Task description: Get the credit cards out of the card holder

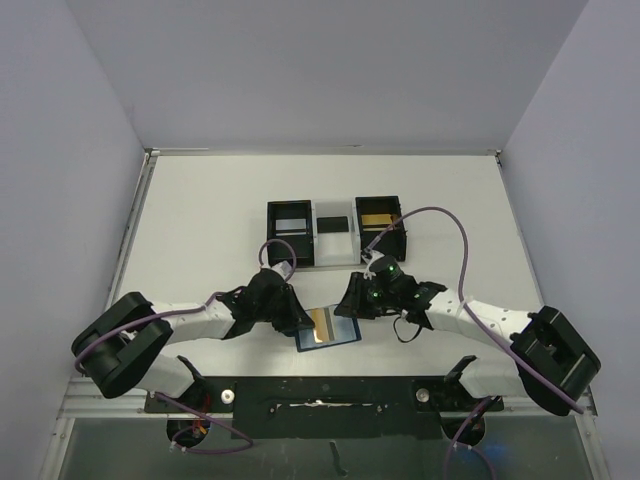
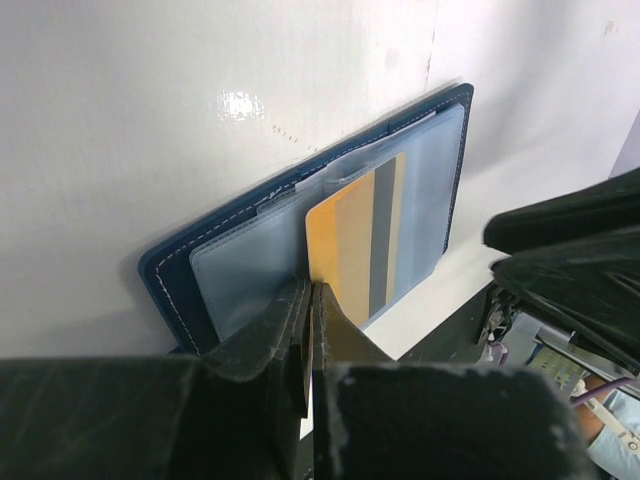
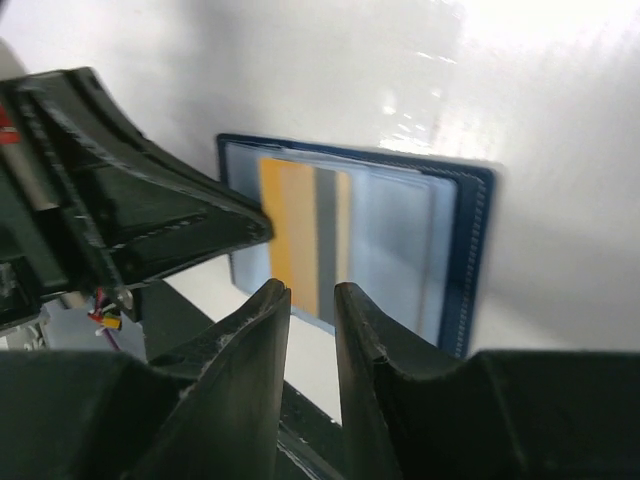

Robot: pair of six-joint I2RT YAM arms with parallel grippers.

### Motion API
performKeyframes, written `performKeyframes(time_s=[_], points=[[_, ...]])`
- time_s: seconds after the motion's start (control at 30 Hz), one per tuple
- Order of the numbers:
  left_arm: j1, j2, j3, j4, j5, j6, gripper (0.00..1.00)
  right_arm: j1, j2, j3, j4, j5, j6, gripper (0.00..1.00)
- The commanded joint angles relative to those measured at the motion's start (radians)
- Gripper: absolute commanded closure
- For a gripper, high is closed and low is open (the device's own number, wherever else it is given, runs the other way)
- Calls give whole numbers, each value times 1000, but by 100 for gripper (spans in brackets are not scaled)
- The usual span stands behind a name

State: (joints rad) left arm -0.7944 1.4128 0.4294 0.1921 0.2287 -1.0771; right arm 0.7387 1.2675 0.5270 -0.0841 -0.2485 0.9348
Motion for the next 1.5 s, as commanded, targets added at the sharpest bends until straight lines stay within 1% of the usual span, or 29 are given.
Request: performKeyframes(time_s=[0.0,0.07,0.17,0.3,0.4,0.53,0.7,0.8,0.9,0.97,1.1,1.3,1.47], points=[[7,-25,37,-61,-5,53,100,25,7,81,24,-33,-37,73],[7,-32,35,-61,-8,54,100,30,46,87,44,-35,-23,73],[9,-38,38,-58,-9,54,100,34,116,89,31,-4,4,70],[9,-34,39,-43,6,54,100,40,176,40,79,5,43,70],[10,-34,32,-28,20,46,94,51,204,6,124,-12,59,71],[11,-34,5,31,44,8,84,64,209,-12,127,12,82,74],[11,-39,-53,135,55,-65,82,66,202,-23,121,39,100,76],[12,-44,-73,164,54,-88,85,66,202,-27,121,43,104,77],[14,-55,-74,151,43,-91,97,68,198,-31,110,57,106,78],[15,-68,-74,128,31,-85,100,67,191,-33,97,74,108,78],[21,-109,-70,43,-1,-61,100,67,163,-38,68,106,113,79],[35,-162,-56,-97,-31,13,100,67,104,-30,2,151,100,79],[41,-153,-27,-140,-13,77,100,64,57,-15,-13,151,84,78]])
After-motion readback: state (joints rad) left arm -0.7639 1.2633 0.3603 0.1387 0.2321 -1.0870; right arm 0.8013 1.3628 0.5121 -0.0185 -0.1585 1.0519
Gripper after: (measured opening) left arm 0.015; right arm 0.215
